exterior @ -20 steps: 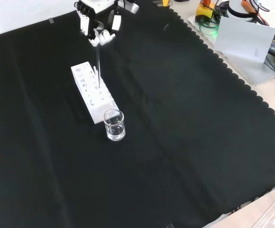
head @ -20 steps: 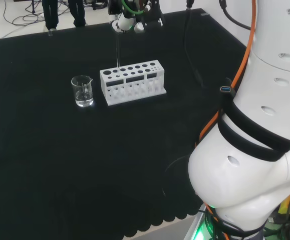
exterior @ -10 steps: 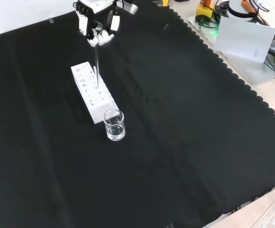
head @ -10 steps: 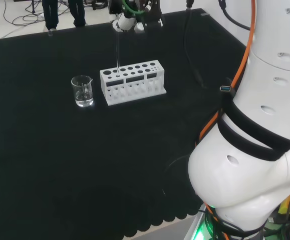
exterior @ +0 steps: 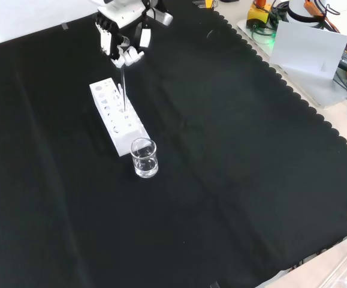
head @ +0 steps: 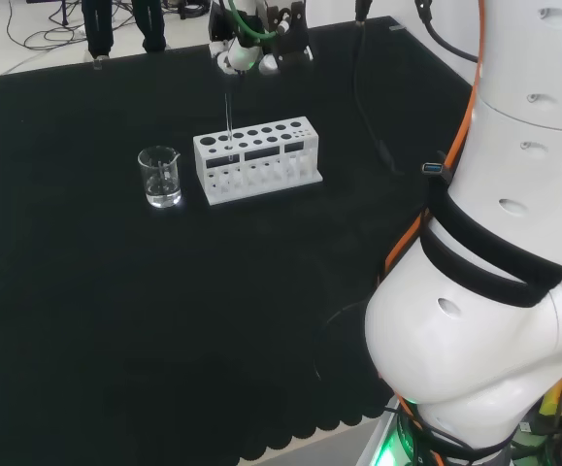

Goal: Put the glass rod back on the white test tube rack.

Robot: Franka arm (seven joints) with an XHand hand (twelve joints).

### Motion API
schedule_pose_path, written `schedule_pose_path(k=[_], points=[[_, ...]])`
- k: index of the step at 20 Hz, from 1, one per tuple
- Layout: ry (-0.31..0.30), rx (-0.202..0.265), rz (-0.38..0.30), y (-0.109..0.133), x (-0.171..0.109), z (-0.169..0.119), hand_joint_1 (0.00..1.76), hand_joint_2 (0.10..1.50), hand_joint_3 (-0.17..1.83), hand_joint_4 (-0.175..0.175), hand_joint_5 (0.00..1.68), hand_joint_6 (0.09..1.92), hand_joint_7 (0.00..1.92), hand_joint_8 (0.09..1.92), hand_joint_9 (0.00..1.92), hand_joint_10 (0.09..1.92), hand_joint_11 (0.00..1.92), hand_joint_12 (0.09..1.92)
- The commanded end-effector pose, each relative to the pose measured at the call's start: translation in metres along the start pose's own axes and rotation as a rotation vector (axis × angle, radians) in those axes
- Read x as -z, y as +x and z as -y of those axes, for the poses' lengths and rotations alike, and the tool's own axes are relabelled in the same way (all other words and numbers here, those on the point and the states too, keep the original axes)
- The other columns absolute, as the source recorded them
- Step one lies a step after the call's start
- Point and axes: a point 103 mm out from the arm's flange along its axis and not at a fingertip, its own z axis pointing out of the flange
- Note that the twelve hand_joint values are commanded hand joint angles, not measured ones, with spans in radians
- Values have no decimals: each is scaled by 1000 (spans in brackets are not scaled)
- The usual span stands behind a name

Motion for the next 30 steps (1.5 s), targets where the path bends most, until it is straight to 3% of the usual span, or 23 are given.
schedule_pose_path(k=[1, 10, 30], points=[[18, 14, 22, 3, -4, -4, 1316, 609, 852, -175, 1147, 723, 1217, 1140, 1757, 706, 1745, 747], [16, 37, 78, 18, -11, -15, 1316, 609, 852, -175, 1147, 724, 1218, 1138, 1758, 706, 1747, 748], [29, 42, 55, 12, -35, -17, 1316, 604, 857, -175, 1150, 722, 1223, 1130, 1760, 709, 1755, 755]])
